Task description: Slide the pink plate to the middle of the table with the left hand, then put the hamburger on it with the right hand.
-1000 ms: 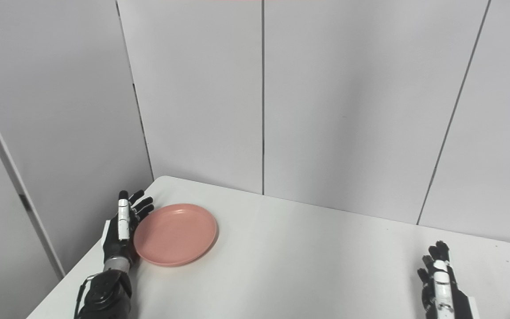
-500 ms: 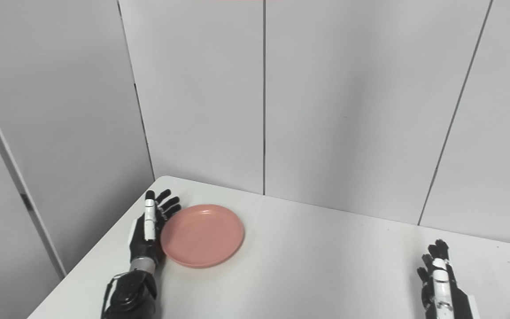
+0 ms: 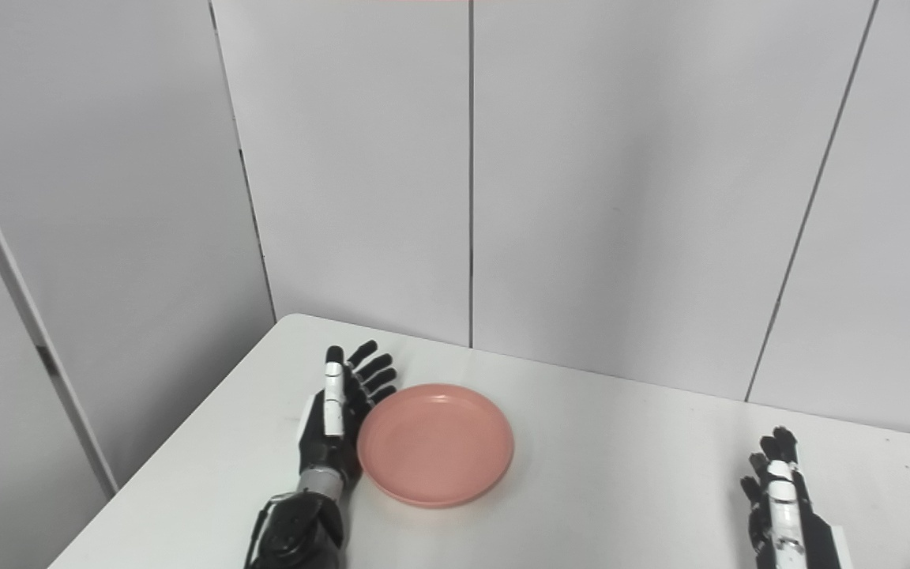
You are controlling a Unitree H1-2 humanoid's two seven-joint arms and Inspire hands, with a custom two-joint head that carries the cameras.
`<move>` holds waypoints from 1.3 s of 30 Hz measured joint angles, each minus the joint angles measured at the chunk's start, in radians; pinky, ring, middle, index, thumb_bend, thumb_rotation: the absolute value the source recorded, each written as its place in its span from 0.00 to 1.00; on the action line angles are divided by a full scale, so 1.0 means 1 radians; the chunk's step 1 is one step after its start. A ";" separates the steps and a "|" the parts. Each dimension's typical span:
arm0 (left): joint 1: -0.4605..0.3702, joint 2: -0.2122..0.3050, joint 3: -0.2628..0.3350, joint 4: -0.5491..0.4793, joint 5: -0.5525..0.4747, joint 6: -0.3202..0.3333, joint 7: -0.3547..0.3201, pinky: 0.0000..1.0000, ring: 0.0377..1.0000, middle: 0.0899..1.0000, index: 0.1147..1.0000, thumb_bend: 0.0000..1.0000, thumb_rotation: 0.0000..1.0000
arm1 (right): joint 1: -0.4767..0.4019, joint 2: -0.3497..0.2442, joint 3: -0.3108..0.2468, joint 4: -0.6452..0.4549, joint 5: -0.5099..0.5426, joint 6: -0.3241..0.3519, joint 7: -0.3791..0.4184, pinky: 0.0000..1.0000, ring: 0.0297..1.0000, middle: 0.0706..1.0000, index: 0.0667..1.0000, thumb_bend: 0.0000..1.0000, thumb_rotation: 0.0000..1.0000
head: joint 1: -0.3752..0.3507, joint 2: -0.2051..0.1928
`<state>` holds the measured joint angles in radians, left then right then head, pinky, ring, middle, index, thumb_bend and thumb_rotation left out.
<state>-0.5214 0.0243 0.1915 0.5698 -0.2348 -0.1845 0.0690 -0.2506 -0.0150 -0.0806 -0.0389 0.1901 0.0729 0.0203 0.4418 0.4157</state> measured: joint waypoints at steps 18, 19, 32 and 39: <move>0.035 -0.092 -0.067 -0.046 0.007 0.007 -0.054 0.85 0.85 0.81 0.82 0.82 1.00 | -0.008 0.006 0.013 0.133 -0.006 -0.018 0.006 1.00 1.00 1.00 1.00 0.58 0.84 | -0.255 0.069; 0.043 -0.096 -0.076 -0.059 0.009 0.012 -0.056 0.86 0.85 0.82 0.83 0.81 1.00 | -0.012 0.008 0.016 0.141 -0.009 -0.021 0.006 1.00 1.00 1.00 1.00 0.57 0.84 | -0.268 0.072; 0.130 -0.159 -0.157 -0.180 0.069 0.061 -0.057 0.83 0.83 0.83 0.83 0.76 1.00 | -0.019 0.037 0.060 0.095 -0.068 -0.012 -0.004 1.00 1.00 1.00 1.00 0.49 0.92 | -0.438 0.130; 0.166 -0.167 -0.191 -0.224 0.093 0.081 -0.069 0.87 0.88 0.87 0.87 0.77 1.00 | -0.031 0.048 0.072 0.091 -0.087 -0.007 -0.013 1.00 1.00 1.00 1.00 0.56 0.90 | -0.492 0.143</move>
<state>-0.3558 -0.1431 0.0004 0.3459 -0.1420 -0.1034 -0.0005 -0.2813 0.0331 -0.0082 0.0524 0.1035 0.0664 0.0068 -0.0506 0.5584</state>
